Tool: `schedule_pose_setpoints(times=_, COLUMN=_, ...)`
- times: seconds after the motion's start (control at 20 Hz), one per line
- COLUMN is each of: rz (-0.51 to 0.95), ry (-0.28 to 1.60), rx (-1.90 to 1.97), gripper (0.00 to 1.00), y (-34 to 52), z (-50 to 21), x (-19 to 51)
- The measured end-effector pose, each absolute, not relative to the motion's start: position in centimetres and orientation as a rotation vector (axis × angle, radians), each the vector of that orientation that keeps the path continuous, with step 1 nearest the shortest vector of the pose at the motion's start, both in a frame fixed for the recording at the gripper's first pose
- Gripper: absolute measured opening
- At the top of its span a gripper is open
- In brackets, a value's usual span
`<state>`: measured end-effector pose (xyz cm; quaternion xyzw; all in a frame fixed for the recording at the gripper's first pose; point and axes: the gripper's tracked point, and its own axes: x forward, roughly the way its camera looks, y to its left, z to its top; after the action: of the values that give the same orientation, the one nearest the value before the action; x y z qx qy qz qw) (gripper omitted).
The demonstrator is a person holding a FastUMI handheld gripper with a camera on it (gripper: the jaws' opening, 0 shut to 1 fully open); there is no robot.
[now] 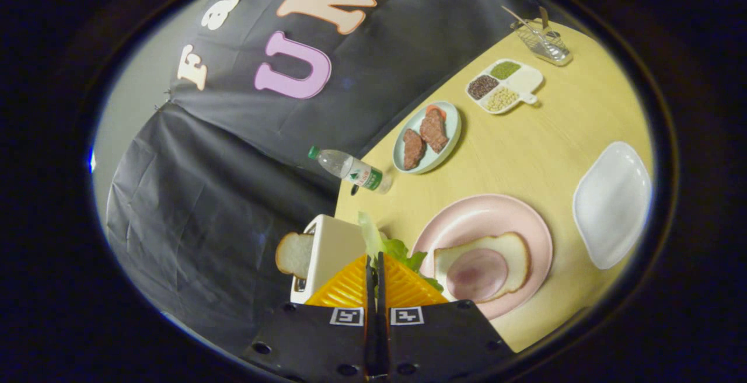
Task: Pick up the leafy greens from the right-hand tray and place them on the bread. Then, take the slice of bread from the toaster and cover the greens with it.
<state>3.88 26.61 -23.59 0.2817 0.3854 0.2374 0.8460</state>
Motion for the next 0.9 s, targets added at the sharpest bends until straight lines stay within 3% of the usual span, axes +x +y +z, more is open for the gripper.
schedule_pose_setpoints(times=0.6, rz=0.189, ry=0.768, rx=0.375, gripper=0.03, y=18.2, z=-29.9, x=6.6)
schedule_pose_setpoints(times=0.9, rz=0.141, ry=0.769, rx=0.233, gripper=0.03, y=17.2, z=-32.5, x=6.3)
